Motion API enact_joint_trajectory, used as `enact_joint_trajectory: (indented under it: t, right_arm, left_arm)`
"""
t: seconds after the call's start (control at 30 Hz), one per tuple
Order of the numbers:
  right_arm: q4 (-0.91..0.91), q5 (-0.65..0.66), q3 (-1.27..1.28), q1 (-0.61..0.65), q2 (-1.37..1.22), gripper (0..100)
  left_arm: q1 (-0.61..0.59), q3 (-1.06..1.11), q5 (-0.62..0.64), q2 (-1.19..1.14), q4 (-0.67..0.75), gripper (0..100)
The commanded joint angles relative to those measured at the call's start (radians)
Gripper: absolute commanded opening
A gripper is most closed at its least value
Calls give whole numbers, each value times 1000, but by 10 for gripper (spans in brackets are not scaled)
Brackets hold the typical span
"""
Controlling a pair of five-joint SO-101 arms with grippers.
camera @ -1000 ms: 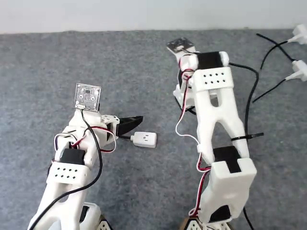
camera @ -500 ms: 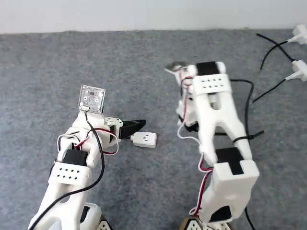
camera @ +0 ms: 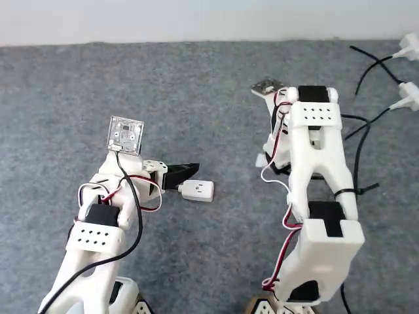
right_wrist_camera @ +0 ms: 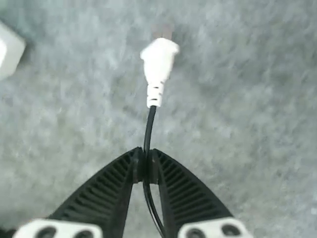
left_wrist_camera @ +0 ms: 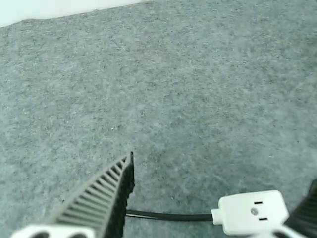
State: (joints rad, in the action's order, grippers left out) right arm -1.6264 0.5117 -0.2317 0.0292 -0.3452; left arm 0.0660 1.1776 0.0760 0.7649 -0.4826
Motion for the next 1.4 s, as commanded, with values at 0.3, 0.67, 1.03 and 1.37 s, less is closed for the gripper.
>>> enact_joint_trajectory:
  t: [0.3,0.67,1.03,1.37]
  right_arm:
    - [231,-28,-6,2,-136,8]
    - [251,-38,-6,111,-139,90]
    - [294,-64,-2,131,-160,309]
    - [329,-66,-6,134,-308,309]
  left_arm:
    - [5,-16,-15,29,21,496]
    - [5,-16,-15,29,21,496]
    - [-6,-16,-17,29,21,496]
    - [-41,-31,-15,29,20,496]
